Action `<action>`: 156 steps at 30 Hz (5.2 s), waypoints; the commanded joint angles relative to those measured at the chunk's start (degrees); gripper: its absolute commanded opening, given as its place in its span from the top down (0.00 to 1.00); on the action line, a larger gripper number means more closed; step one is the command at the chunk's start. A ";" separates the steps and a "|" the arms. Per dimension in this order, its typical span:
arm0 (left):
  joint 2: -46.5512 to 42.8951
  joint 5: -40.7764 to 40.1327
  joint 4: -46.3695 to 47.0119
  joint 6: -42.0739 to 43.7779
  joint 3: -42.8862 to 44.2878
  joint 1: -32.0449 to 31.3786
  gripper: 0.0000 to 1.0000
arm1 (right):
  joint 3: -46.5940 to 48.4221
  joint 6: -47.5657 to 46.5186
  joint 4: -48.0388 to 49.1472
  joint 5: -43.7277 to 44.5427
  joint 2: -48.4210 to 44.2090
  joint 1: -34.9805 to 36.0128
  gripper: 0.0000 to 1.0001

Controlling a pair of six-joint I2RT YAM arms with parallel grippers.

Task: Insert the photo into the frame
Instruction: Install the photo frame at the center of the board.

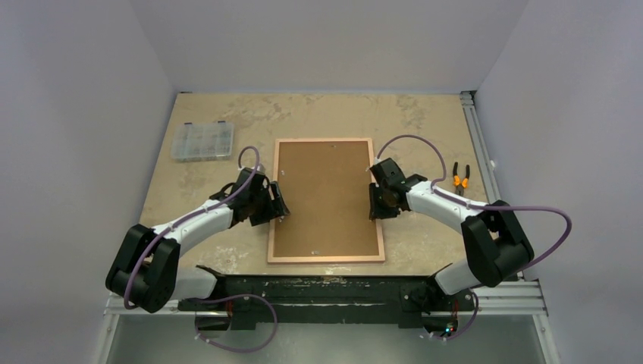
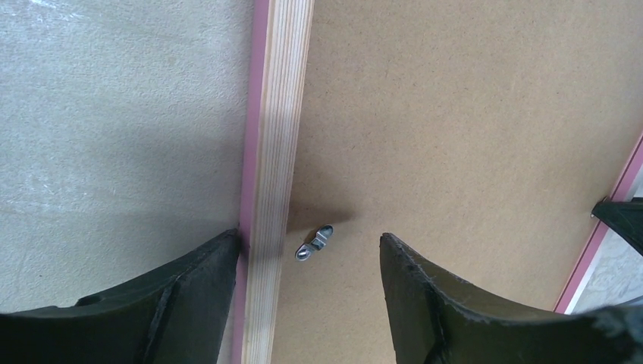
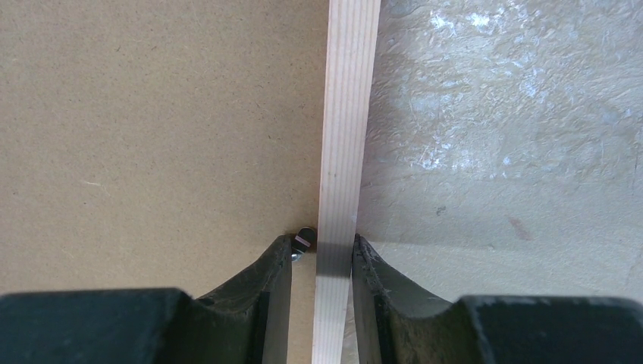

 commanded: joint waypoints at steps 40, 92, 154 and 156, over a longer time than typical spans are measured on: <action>3.66 1.09 -4.99 2.70 -0.83 -1.00 0.34 | 0.08 -0.03 0.78 3.74 1.70 1.19 1.00; 3.77 -11.81 -10.96 1.02 7.84 -10.94 0.59 | -4.49 0.92 5.15 -5.72 -1.43 1.20 0.64; 12.77 -15.82 -11.51 3.61 10.59 -6.83 1.00 | -5.18 -0.02 6.57 -7.20 2.05 1.20 0.64; 12.52 -15.59 -11.52 3.66 10.48 -6.85 1.00 | -4.96 -0.03 6.38 -7.20 2.10 1.19 0.64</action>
